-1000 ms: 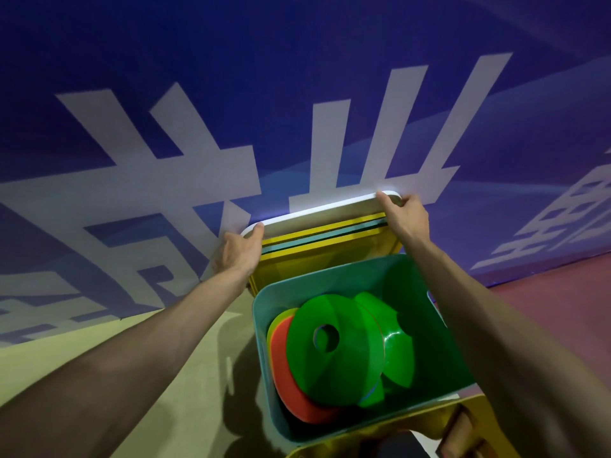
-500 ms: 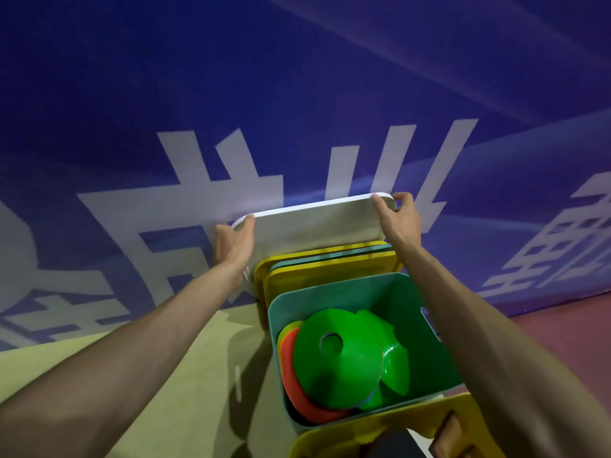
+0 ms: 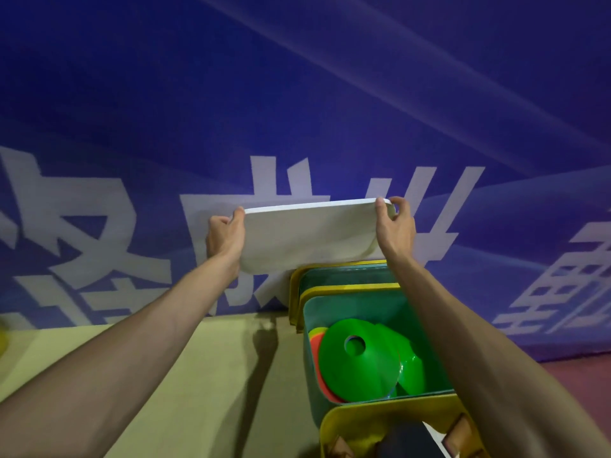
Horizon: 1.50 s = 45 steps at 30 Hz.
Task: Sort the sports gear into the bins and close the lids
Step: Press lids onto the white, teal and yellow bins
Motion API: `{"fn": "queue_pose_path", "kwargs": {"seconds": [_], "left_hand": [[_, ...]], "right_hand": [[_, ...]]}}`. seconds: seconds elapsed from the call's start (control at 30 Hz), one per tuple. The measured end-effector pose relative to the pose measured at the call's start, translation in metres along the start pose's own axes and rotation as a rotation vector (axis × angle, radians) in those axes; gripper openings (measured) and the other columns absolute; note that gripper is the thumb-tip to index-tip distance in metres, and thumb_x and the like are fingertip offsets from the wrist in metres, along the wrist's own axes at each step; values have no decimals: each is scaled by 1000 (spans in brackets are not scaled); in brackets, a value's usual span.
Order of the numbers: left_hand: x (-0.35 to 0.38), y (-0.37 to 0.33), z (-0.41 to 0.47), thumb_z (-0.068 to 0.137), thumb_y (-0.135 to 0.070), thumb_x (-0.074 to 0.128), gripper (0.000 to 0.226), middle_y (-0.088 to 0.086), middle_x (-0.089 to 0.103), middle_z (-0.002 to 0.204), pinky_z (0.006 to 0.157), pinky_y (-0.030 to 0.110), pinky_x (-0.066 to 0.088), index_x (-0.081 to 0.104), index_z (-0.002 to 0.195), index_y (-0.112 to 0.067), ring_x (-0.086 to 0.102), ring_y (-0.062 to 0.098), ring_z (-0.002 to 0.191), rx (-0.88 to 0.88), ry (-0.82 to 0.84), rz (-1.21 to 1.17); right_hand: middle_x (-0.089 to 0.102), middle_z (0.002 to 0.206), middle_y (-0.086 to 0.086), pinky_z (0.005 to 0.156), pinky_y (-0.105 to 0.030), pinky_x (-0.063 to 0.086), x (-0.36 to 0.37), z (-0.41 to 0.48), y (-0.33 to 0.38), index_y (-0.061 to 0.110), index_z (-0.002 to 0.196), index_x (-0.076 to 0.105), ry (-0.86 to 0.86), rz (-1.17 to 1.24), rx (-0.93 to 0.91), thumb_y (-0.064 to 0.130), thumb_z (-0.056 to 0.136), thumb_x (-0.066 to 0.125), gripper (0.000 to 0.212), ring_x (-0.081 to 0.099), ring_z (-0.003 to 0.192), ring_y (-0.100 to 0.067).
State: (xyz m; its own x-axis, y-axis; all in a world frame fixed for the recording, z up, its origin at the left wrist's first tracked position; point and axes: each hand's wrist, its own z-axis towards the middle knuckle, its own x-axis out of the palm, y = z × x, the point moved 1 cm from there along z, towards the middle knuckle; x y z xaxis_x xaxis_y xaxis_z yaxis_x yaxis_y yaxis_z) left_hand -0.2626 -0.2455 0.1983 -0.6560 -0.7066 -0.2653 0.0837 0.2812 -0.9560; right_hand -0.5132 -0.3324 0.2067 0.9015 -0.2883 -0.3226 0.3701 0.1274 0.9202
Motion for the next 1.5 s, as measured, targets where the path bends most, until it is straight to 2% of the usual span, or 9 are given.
{"fn": "queue_pose_path", "kwargs": {"seconds": [0.17,0.3,0.4,0.6,0.8,0.9,1.1,1.23,1.5], "left_hand": [[-53,3,-1,95,-46,42,41,9,58,102,58,27,35,55,111,-10,50,18,78,31,-100,-86],[-101,15,5,95,-51,39,43,7,61,103,73,32,39,59,103,-14,55,22,91,43,-184,-166],[-138,28,14,93,-51,42,41,5,60,104,73,31,40,60,104,-16,55,22,95,26,-224,-207],[-211,59,26,87,-45,61,35,-2,59,101,73,26,40,60,106,-15,53,13,88,-3,-325,-337],[-280,94,38,78,-23,75,28,2,63,95,67,17,48,59,100,-15,57,15,79,-31,-422,-429],[-304,114,44,75,-16,75,42,4,62,107,83,31,52,54,111,-12,60,22,92,-139,-440,-500],[-332,148,27,88,13,45,34,20,61,110,72,43,50,51,121,7,58,29,85,-393,-426,-831],[-352,164,5,93,9,39,33,22,59,123,81,45,48,52,123,3,57,27,91,-367,-510,-793],[-417,178,-21,94,-13,56,35,13,62,118,78,36,53,51,128,-7,63,26,92,-272,-621,-664]], "right_hand": [[48,126,-10,90,-46,53,23,-34,25,23,126,39,6,4,-3,58,91,43,49,54,108,-25],[46,124,-8,72,-27,48,48,-64,36,16,127,40,-12,0,26,53,95,41,49,52,105,-22],[53,116,-7,84,-34,48,72,-88,42,13,121,47,-17,42,78,54,96,39,49,52,103,-21],[59,83,-9,75,-41,49,134,-140,44,14,73,60,70,118,359,32,81,67,21,55,79,-24],[59,76,-10,68,-31,48,193,-190,45,5,86,64,240,76,454,10,86,62,5,56,72,-21],[64,89,-12,83,-36,52,219,-208,47,1,106,65,284,131,480,12,91,60,19,60,85,-24],[54,111,-9,95,-35,52,250,-236,48,9,125,55,415,157,492,-4,85,64,43,59,98,-23],[57,96,-11,76,-30,52,261,-251,42,5,124,52,547,84,421,-11,80,60,47,56,78,-20],[56,128,-10,91,-38,46,278,-282,56,8,134,45,831,-183,64,35,88,64,57,56,113,-30]]}}
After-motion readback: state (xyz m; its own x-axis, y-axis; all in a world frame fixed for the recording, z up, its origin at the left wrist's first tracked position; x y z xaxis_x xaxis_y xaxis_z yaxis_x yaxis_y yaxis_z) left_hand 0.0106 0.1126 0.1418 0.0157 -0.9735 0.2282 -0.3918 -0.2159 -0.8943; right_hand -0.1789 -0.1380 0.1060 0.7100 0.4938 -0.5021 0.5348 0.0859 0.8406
